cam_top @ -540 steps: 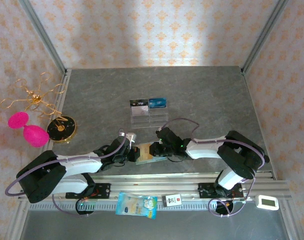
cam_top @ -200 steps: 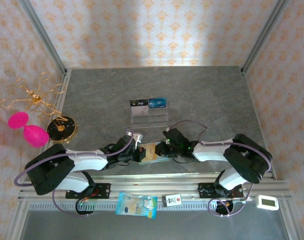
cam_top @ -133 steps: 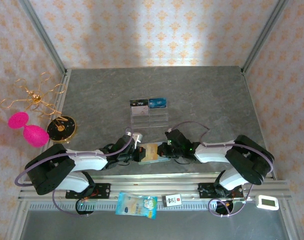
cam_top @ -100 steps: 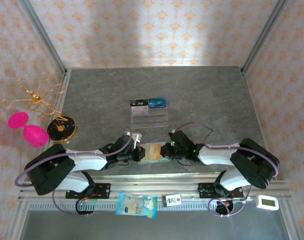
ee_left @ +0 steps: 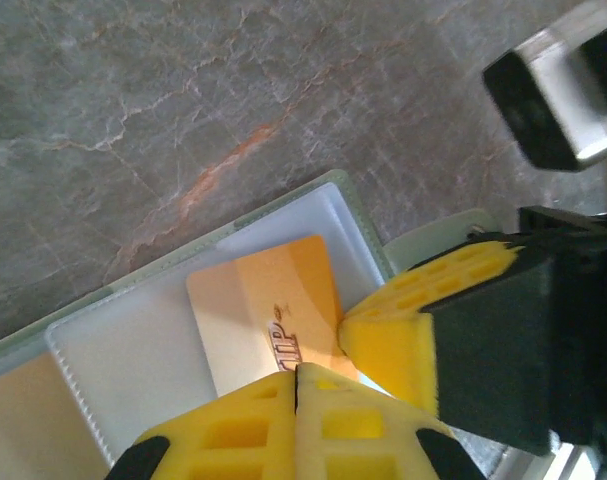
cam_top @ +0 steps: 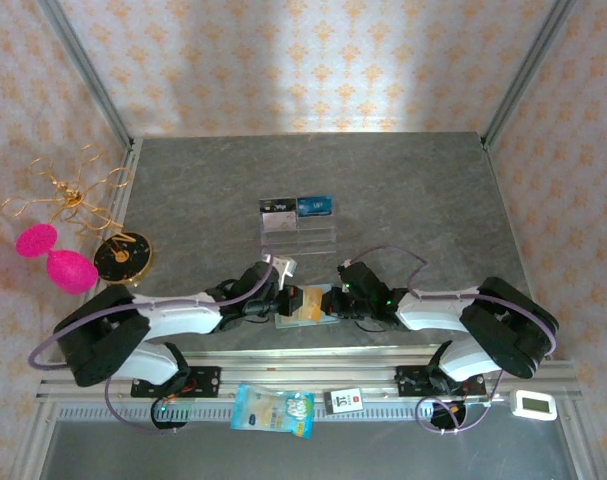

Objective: Take the credit cards out of the card holder

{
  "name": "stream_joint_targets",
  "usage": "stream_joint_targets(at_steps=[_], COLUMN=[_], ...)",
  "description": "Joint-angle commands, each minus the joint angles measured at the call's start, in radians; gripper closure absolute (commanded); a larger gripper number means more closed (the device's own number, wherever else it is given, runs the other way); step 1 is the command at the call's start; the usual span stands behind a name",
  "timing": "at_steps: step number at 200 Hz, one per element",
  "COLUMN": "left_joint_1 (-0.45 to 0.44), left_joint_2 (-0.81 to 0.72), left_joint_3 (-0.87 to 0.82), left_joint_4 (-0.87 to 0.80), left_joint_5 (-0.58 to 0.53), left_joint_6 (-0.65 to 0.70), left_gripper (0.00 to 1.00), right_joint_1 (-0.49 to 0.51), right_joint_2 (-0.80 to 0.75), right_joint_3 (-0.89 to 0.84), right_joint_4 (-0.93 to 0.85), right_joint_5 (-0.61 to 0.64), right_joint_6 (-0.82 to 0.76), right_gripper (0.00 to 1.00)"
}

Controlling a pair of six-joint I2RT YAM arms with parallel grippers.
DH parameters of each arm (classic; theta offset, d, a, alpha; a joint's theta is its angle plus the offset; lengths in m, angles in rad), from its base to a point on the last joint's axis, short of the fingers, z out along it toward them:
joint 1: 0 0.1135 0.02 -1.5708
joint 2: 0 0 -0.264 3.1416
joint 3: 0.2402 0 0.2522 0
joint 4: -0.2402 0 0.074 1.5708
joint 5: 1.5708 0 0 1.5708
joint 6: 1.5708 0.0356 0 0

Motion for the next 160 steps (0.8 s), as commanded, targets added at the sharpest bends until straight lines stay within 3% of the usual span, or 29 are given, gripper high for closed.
stream_joint_targets(at_steps=[1,19,40,65,85,113,160], left_joint_1=[-0.004,-0.004,-0.005,-0.005,-0.005,-0.005,0.004], left_joint_2=[0.05,0.084,0.11,0.11,0.114,0.098,0.044], left_joint_3=[0.002,-0.003,-0.011,-0.024,-0.025,-0.029,-0.014], left_joint_4=[0.006,-0.001,-0.007,-0.007,-0.008,-0.019,-0.02], left_joint_5=[-0.033,-0.024,-0.011,-0.007,-0.001,-0.01,-0.024], left_joint_6=[0.023,0.027,0.027,0.023,0.022,0.02,0.012], left_gripper=[1.0,1.0,1.0,1.0,1.0,1.0,1.0], right_joint_1=[-0.003,-0.003,-0.004,-0.003,-0.003,-0.003,-0.008], right_joint_2=[0.005,-0.002,-0.008,0.018,0.047,0.015,-0.217], right_joint_3=[0.018,0.016,0.008,0.016,0.023,0.014,0.02], right_joint_4=[-0.014,-0.004,0.024,0.041,0.057,0.019,-0.221], right_joint_5=[0.01,0.011,0.0,-0.013,-0.021,0.03,0.198], right_joint_6=[-0.022,-0.02,-0.006,-0.007,-0.006,0.005,-0.054], right_gripper=[1.0,1.0,0.8,0.74,0.78,1.0,1.0])
